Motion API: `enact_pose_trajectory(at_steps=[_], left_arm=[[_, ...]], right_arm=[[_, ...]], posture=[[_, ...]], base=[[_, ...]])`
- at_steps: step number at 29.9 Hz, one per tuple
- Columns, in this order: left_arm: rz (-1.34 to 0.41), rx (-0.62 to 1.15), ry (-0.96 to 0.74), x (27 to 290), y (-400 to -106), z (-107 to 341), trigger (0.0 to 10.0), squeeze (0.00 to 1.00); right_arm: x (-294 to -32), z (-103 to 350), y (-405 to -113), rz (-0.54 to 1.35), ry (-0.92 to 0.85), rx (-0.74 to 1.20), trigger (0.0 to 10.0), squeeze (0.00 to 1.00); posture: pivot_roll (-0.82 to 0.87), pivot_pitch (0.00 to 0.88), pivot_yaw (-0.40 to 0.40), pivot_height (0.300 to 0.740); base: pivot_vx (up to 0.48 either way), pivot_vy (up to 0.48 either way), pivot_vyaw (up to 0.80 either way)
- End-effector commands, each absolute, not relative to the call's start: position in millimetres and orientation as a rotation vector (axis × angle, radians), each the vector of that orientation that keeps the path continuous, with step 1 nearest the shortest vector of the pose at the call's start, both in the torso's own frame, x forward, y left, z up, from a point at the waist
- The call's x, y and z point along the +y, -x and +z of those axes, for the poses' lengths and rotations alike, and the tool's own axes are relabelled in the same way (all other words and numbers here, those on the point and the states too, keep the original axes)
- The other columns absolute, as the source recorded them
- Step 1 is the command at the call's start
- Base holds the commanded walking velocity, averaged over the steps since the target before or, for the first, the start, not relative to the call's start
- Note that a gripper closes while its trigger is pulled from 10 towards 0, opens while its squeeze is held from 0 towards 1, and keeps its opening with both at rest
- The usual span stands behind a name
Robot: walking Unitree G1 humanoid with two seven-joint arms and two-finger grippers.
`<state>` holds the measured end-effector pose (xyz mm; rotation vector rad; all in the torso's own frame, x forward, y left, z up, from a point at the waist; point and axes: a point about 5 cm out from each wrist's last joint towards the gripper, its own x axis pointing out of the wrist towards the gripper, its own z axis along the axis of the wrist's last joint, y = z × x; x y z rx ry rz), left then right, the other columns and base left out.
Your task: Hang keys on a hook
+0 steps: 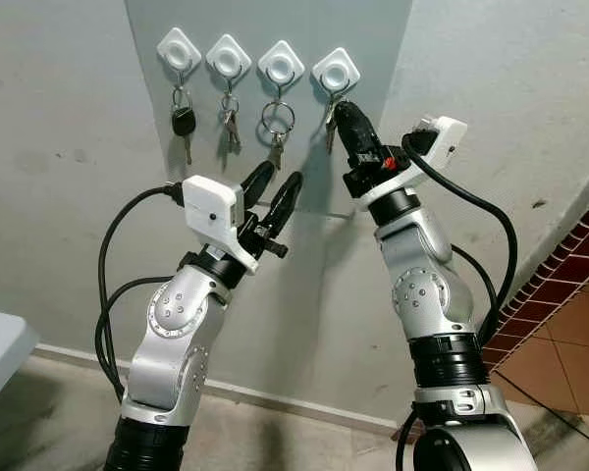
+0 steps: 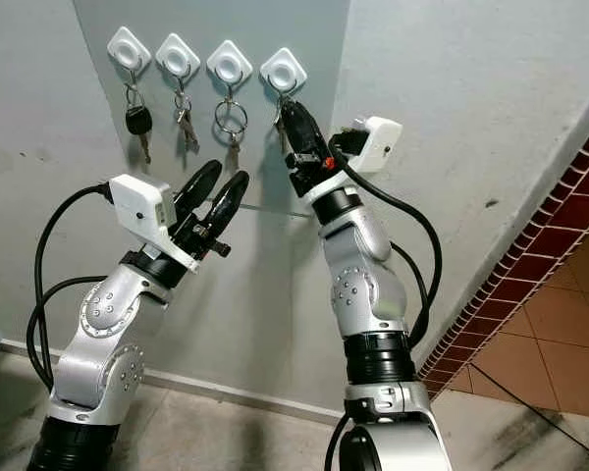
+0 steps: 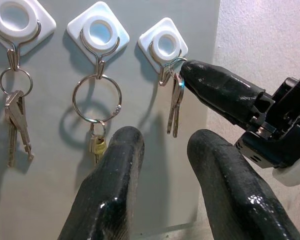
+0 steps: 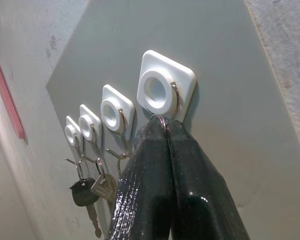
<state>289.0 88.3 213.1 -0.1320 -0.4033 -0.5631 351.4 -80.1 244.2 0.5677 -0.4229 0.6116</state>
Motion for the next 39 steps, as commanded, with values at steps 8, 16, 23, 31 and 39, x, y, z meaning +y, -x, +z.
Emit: enact_pose_trajectory(at_steps=[8, 16, 23, 31, 39], left_arm=[[-0.570, -0.410, 0.134, 86.7, -286.3, 216.1, 10.0, 0.00], [-0.566, -0.409, 0.137, 87.4, -286.8, 216.2, 10.0, 0.00], [-0.565, -0.408, 0.142, 87.2, -286.0, 215.9, 10.0, 0.00], [-0.563, -0.407, 0.148, 87.3, -286.6, 216.5, 10.0, 0.00], [-0.561, -0.410, 0.150, 86.7, -286.8, 217.4, 10.0, 0.00]], right_arm=[[-77.7, 250.0, -354.0, 0.623, -0.575, -0.429, 10.0, 0.00], [-77.2, 251.9, -353.6, 0.610, -0.445, -0.465, 10.0, 0.00], [-75.7, 253.8, -350.8, 0.618, -0.367, -0.508, 10.0, 0.00], [-73.5, 257.1, -350.5, 0.603, -0.086, -0.558, 10.0, 0.00], [-72.5, 253.9, -352.1, 0.591, -0.017, -0.553, 10.0, 0.00]], posture=[[0.11, 0.000, -0.035, 0.736], [0.11, 0.000, -0.036, 0.736], [0.11, 0.000, -0.036, 0.736], [0.11, 0.000, -0.035, 0.736], [0.11, 0.000, -0.036, 0.736]], base=[[0.000, 0.000, 0.00], [0.000, 0.000, 0.00], [0.000, 0.000, 0.00], [0.000, 0.000, 0.00], [0.000, 0.000, 0.00]])
